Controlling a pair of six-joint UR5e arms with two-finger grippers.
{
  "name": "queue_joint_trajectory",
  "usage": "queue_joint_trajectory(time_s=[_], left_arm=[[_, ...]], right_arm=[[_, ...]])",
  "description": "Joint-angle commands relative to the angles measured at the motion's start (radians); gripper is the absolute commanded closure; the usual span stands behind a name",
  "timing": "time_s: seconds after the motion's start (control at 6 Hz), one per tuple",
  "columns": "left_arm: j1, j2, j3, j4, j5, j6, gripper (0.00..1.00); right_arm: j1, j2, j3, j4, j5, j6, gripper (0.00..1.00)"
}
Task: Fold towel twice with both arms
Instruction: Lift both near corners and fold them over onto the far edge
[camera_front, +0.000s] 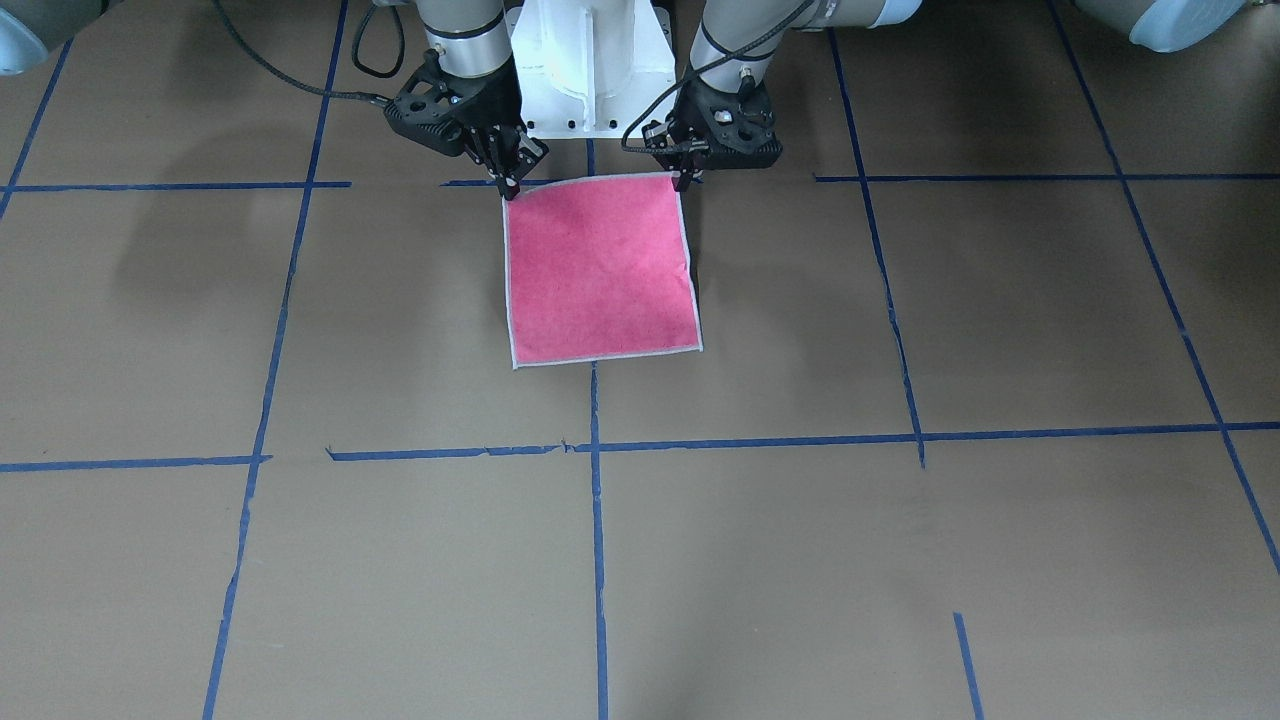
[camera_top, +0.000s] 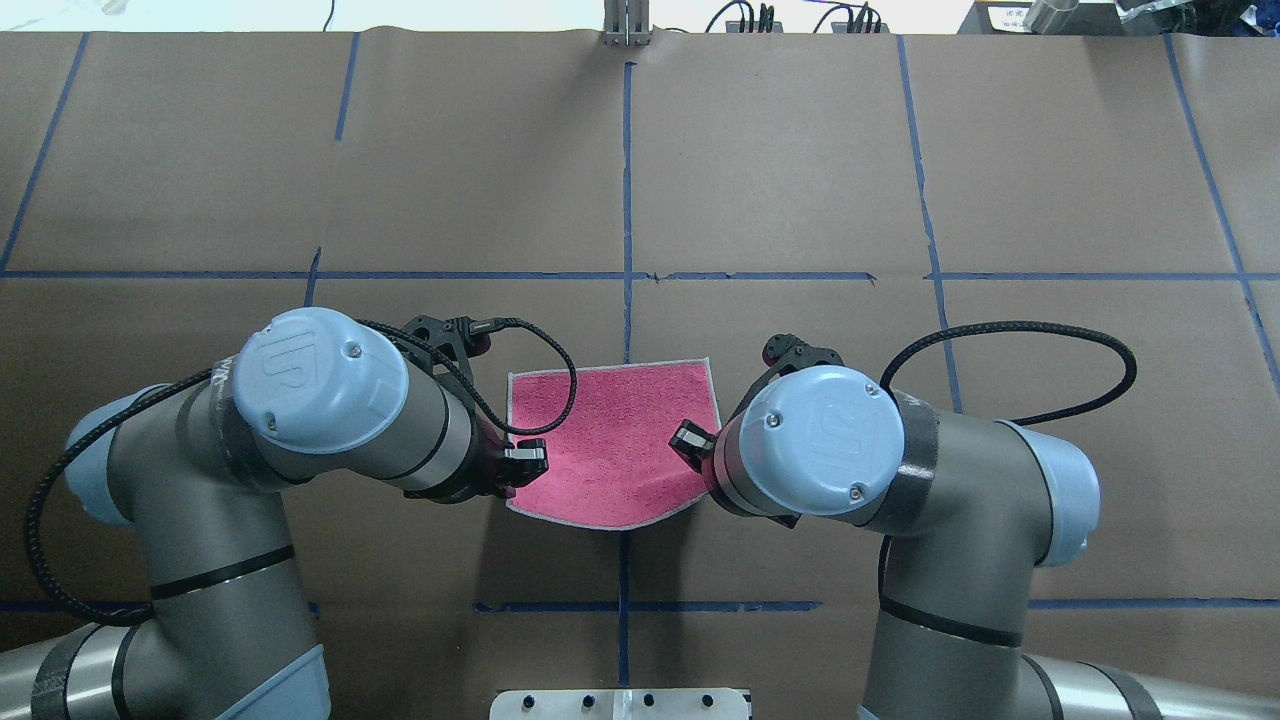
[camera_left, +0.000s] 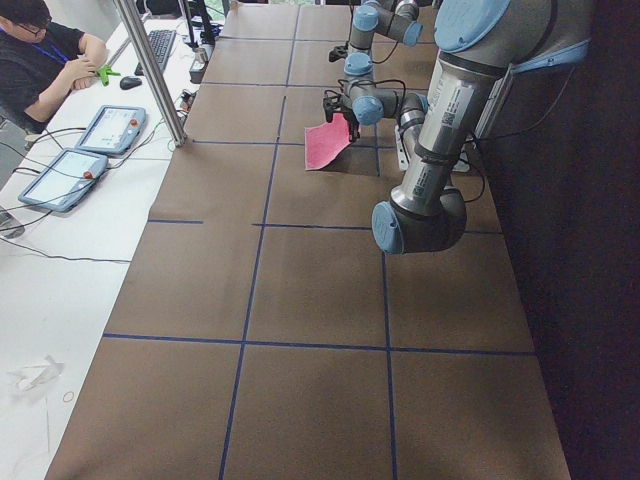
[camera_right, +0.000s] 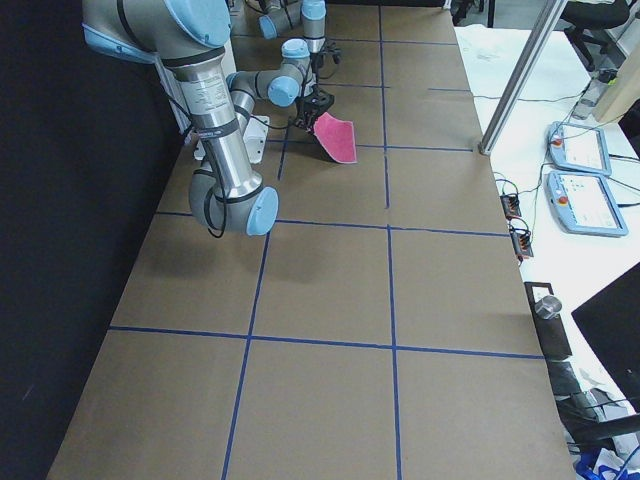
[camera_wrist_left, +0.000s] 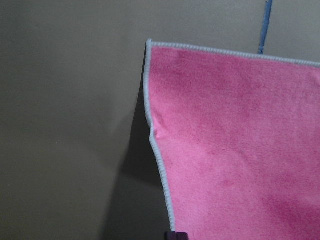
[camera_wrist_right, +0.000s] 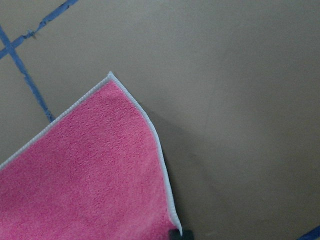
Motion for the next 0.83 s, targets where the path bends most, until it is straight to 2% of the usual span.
queue_joint_trajectory(time_s=[0.0, 0.17, 0.5, 0.67], left_arm=[[-0.017, -0.004, 0.097, -0.032, 0.006, 0.009, 1.0], [-0.031, -0.007, 0.156, -0.088, 0.022, 0.009, 1.0], [-0.072, -0.065, 0.248, -0.109, 0.022, 0.017, 1.0], [-0.092, -0.094, 0.279, -0.11, 0.022, 0.019, 1.0]], right_arm=[[-0.003, 0.017, -0.09, 0.009, -0.014, -0.045, 0.98], [0.021, 0.019, -0.111, 0.011, -0.014, -0.065, 0.97], [0.072, 0.101, -0.215, 0.015, -0.011, -0.084, 0.97], [0.09, 0.105, -0.264, 0.103, -0.012, -0.081, 0.97]])
